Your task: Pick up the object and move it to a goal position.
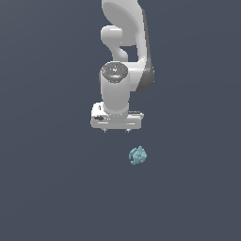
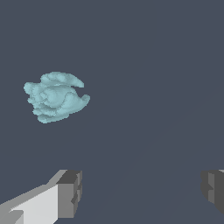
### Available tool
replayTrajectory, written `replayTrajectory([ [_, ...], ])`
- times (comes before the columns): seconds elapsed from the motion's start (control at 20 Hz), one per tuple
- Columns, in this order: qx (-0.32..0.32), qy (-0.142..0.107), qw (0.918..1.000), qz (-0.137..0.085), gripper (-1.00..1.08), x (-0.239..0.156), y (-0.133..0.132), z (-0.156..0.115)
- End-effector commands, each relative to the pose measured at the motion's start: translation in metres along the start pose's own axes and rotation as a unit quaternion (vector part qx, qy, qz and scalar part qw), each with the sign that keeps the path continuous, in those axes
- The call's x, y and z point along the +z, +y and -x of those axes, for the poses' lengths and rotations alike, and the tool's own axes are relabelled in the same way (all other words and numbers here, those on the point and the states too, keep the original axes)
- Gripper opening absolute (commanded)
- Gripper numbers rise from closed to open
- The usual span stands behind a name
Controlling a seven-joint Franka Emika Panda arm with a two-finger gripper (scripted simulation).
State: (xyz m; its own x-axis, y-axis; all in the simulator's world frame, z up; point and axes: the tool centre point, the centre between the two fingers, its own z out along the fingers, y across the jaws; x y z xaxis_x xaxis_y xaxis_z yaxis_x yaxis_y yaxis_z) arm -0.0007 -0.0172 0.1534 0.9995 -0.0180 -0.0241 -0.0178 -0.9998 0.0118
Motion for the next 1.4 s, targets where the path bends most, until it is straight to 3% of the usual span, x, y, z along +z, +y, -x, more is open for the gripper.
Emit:
replayTrajectory([
  [0.0, 0.000, 0.000, 1.0000, 0.000, 1.00, 0.000, 0.000, 0.000],
  [0.4, -0.007, 0.008, 0.9998, 0.016, 1.00, -0.001, 0.007, -0.005],
  [0.75, -0.002, 0.008, 0.9998, 0.016, 1.00, -0.001, 0.007, -0.006],
  [1.35, 0.076, 0.009, 0.9970, 0.011, 1.00, 0.006, -0.006, -0.016],
])
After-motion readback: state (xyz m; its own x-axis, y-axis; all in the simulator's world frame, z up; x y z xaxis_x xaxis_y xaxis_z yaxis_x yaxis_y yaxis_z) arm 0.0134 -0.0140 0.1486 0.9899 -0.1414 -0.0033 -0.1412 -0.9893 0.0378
